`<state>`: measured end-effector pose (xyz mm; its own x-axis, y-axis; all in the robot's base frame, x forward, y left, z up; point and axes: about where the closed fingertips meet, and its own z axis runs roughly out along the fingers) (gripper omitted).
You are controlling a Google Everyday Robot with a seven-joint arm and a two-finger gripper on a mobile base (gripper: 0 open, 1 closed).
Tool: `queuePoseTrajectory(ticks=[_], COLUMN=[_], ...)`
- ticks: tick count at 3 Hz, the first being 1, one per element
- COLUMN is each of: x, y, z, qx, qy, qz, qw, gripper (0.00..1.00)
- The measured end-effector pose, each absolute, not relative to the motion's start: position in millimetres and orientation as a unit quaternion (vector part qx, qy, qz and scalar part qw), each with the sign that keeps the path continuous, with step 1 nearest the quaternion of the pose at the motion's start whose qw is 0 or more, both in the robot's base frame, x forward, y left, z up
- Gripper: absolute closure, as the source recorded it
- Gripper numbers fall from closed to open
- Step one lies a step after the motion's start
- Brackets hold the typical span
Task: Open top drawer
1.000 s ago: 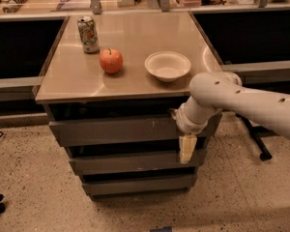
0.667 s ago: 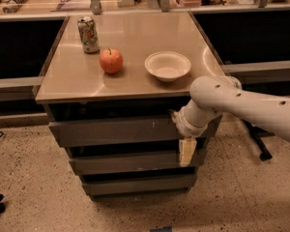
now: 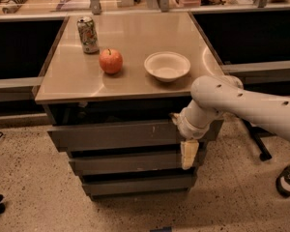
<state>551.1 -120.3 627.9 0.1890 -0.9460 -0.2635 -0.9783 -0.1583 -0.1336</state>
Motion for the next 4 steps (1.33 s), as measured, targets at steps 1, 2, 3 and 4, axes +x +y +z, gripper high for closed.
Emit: queuePoseTrajectory(ticks=[1, 2, 3, 4], x=[532.9, 532.9, 506.5, 506.7], y=[-124.2, -124.2, -129.6, -129.5], z=[628.8, 630.3, 632.0, 636.3], qx=[-0.763, -0.763, -0.758, -0.758], qy=[0.632, 0.632, 0.630, 0.630], qz=[0.073, 0.073, 0.129, 0.129], qw=[0.115, 0.115, 0.107, 0.107], gripper=[0.00, 0.00, 0.00, 0.00])
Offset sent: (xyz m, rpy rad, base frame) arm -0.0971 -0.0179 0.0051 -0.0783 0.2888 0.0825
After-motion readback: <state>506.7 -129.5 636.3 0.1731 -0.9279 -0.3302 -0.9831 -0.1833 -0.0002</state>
